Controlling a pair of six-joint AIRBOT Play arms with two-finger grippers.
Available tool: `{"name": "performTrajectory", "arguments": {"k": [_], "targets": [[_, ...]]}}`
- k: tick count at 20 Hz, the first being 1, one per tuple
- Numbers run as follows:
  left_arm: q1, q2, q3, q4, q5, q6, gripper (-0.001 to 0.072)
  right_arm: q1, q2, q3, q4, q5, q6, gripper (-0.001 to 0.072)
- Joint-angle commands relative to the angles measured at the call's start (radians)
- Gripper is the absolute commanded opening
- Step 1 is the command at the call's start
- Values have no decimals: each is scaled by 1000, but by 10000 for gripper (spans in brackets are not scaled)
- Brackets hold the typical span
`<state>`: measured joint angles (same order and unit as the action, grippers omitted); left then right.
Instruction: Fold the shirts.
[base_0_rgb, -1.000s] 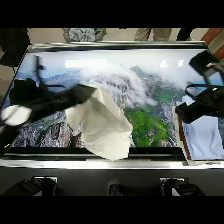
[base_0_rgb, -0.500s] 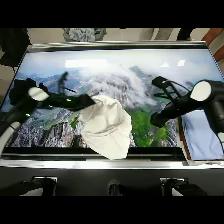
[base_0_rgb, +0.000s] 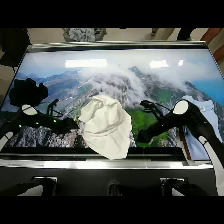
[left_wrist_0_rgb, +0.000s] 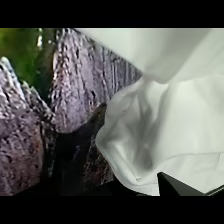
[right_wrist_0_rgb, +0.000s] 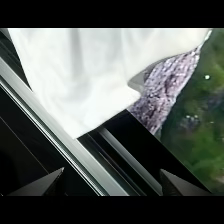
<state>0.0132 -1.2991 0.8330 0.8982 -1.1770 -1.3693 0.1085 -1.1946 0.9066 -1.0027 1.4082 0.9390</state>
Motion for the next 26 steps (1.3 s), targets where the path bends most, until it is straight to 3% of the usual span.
{"name": "performTrajectory", "arguments": {"k": [1, 4, 6, 8, 9, 10, 13, 19, 21, 22, 23, 24, 26], "targets": [[-83, -20, -106, -80, 125, 27, 640, 1, -3, -76, 56, -57, -8, 702], [-142, -70, -106, -80, 161, 24, 637, 1, -3, -102, 60, -82, -7, 703], [-164, -98, -106, -80, 178, 24, 540, 1, -5, -138, 70, -110, 18, 703], [-172, -106, -105, -80, 215, 7, 293, 6, -9, -181, 121, -149, 18, 703], [-172, -106, -102, -80, 222, 6, 117, 21, -12, -201, 146, -179, 18, 704], [-172, -105, -98, -79, 225, 10, 31, 48, -21, -213, 157, -206, 18, 704], [-172, -96, -87, -79, 224, 10, 29, 163, -99, -217, 213, -269, 18, 708], [-172, -67, -86, -80, 225, 10, 29, 265, -249, -217, 473, -414, 14, 687], [-172, -63, -86, -80, 225, 10, 30, 269, -251, -214, 494, -429, 15, 511], [-172, -58, -86, -80, 225, 11, 29, 269, -250, -210, 494, -435, 19, 386], [-172, -53, -85, -80, 225, 13, 29, 269, -249, -204, 495, -435, 19, 251], [-172, -48, -79, -79, 222, 21, 29, 269, -249, -191, 494, -430, 18, 50], [-172, -23, -47, -61, 207, 50, 28, 269, -244, -139, 475, -390, -52, 42]]}}
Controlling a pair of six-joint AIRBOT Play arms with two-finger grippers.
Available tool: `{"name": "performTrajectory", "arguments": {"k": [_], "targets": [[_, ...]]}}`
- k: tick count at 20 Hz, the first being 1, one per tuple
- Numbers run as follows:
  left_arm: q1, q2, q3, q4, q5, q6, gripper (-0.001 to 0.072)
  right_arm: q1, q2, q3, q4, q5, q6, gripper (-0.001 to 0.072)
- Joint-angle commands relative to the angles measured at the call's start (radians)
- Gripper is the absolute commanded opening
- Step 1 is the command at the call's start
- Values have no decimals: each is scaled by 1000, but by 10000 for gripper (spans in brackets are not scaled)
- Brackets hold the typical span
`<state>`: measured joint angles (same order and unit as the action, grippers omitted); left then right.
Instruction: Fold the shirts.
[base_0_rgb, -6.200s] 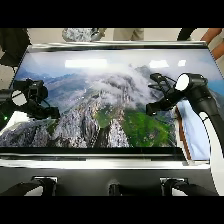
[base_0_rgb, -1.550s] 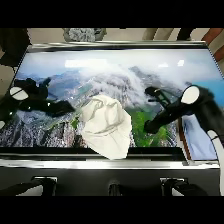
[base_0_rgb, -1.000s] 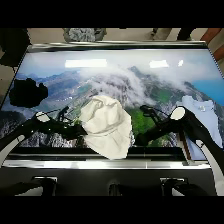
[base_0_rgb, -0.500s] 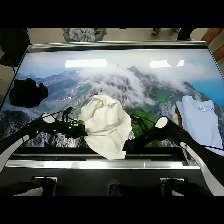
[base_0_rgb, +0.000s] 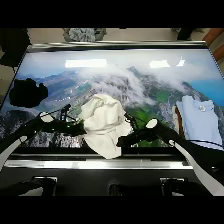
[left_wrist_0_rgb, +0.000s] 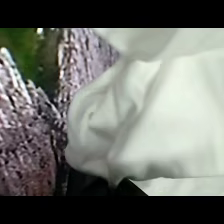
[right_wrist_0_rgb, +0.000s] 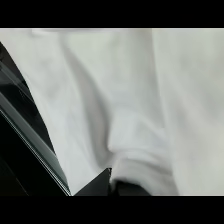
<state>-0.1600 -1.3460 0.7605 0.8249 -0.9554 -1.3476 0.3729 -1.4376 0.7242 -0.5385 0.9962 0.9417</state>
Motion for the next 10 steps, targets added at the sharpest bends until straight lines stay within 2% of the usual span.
{"name": "performTrajectory", "arguments": {"k": [1, 4, 6, 8, 10], "targets": [[1, 53, 62, 55, -28, 27, 26, 4, 16, 90, -42, 46, -75, 42], [1, 185, 254, 208, -93, 1, 26, 4, 133, 314, -311, 84, -74, 42], [2, 281, 460, 277, -146, -7, 26, 4, 249, 530, -501, 70, -74, 43], [2, 359, 709, 285, -154, -33, 27, 4, 369, 758, -639, 4, -59, 43], [2, 402, 982, 273, -153, -61, 27, 4, 483, 942, -701, -76, -32, 43]]}}
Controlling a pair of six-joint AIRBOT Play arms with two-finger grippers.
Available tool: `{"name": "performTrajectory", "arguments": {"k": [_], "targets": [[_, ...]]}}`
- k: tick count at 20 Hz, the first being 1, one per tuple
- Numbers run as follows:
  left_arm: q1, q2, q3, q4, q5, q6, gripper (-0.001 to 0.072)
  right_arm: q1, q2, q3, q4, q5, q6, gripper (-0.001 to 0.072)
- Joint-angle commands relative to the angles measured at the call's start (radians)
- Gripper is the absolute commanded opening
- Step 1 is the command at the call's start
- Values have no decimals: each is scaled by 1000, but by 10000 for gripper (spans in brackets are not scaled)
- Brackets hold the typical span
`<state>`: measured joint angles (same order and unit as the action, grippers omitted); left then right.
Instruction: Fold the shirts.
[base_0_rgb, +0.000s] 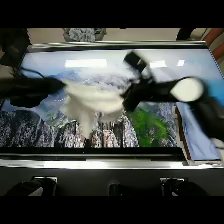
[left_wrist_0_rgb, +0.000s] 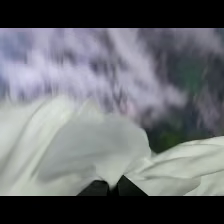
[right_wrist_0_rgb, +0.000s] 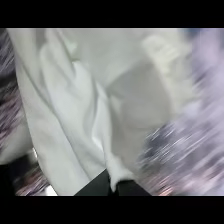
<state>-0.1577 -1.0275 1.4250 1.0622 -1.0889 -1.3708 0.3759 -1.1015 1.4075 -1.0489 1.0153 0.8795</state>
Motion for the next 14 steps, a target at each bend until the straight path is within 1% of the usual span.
{"name": "performTrajectory", "arguments": {"k": [1, 3, 4, 5, 7, 8, 9, 10, 12, 14], "targets": [[-1, 91, 447, 14, -19, -54, 27, 1, 193, 314, -193, -122, 60, 43], [-2, 91, 629, -100, -21, -54, 27, 1, 270, 362, -192, -147, 139, 43], [-2, 91, 672, -160, -21, -54, 27, 1, 298, 363, -193, -137, 180, 43], [-2, 97, 686, -206, -22, -55, 27, 1, 314, 363, -193, -111, 212, 43], [-1, 104, 669, -220, -52, -73, 28, 1, 325, 363, -194, -26, 245, 43], [0, 104, 648, -208, -81, -75, 28, 1, 324, 363, -200, 26, 251, 43], [0, 102, 616, -188, -116, -87, 28, 1, 319, 363, -224, 77, 284, 43], [0, 98, 576, -168, -154, -100, 28, 1, 309, 363, -268, 148, 343, 43], [0, 82, 480, -138, -213, -99, 28, 1, 267, 361, -370, 335, 438, 43], [0, 46, 344, -108, -217, -85, 27, 1, 173, 358, -424, 548, 449, 44]]}}
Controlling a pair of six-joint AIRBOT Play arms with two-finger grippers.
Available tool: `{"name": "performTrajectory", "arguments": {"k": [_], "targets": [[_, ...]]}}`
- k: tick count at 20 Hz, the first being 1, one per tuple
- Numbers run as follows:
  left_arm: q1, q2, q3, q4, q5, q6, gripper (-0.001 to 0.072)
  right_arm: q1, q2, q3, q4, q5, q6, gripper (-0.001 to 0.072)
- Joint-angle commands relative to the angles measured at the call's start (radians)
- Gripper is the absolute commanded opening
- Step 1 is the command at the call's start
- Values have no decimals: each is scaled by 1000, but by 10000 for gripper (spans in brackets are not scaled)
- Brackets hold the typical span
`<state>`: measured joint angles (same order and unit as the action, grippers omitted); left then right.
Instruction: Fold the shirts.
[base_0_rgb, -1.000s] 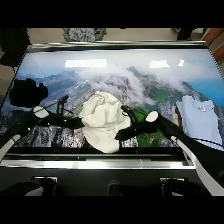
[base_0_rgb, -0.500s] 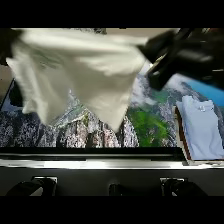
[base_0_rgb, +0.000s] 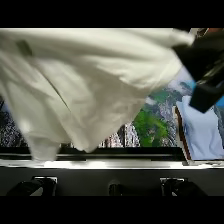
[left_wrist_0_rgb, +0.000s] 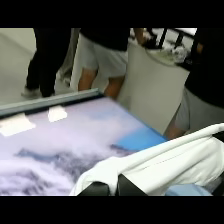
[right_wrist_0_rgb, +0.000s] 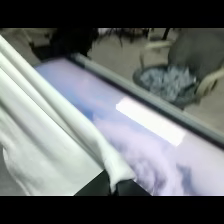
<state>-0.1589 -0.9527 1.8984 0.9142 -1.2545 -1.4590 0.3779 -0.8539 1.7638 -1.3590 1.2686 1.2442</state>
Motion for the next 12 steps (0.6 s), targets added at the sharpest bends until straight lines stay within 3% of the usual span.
{"name": "performTrajectory", "arguments": {"k": [1, 3, 5, 9, 12], "targets": [[2, -61, -193, 40, -51, 23, 27, -1, -134, -14, -120, 346, 76, 45], [2, -166, -311, 39, -50, 64, 27, -1, -268, -95, -99, 313, 18, 45], [5, -321, -370, 39, -44, 114, 27, -2, -422, -174, -98, 159, -28, 45], [30, -656, -324, 31, -29, 143, 30, -2, -740, -186, -100, -124, -16, 45], [45, -803, -294, -18, -49, 143, 31, -2, -854, -186, -80, -222, 17, 45]]}}
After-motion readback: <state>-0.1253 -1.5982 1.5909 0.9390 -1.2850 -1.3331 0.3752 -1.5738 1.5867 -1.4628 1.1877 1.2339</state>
